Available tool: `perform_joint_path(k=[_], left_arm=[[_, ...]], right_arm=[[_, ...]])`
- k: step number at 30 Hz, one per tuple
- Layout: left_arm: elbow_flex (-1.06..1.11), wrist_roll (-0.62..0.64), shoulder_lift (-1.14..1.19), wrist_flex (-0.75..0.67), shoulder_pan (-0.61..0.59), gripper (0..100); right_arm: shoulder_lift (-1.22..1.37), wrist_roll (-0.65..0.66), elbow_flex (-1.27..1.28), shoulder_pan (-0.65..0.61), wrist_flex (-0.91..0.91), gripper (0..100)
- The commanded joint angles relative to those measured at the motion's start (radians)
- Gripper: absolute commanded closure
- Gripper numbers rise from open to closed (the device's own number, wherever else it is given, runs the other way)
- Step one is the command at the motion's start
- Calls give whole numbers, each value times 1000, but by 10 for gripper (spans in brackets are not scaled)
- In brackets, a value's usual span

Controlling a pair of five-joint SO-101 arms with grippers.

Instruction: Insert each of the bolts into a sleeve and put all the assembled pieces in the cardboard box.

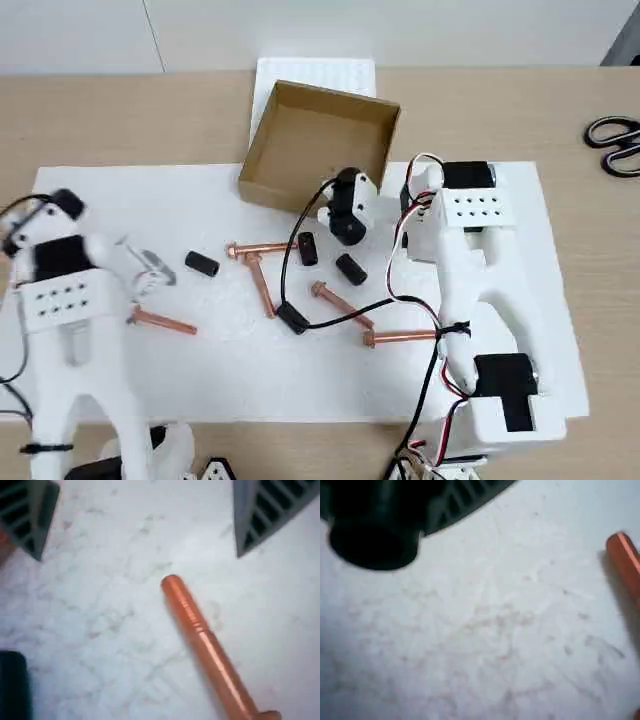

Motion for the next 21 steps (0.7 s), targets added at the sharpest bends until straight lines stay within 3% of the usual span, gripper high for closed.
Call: perform_joint_path(k=[1,5,13,21], left_arm=[[68,130,-20,-63,21,760],[85,103,-20,-100,-3,760],[297,186,-29,-407,-138,758],[326,160,-21,-422,-150,758]], right_arm=[[-56,-20,-15,5,4,990],[-58,-43,-15,-7,-2,990],[-61,-80,-15,-21,4,991],[-62,-81,-17,-16,4,992]])
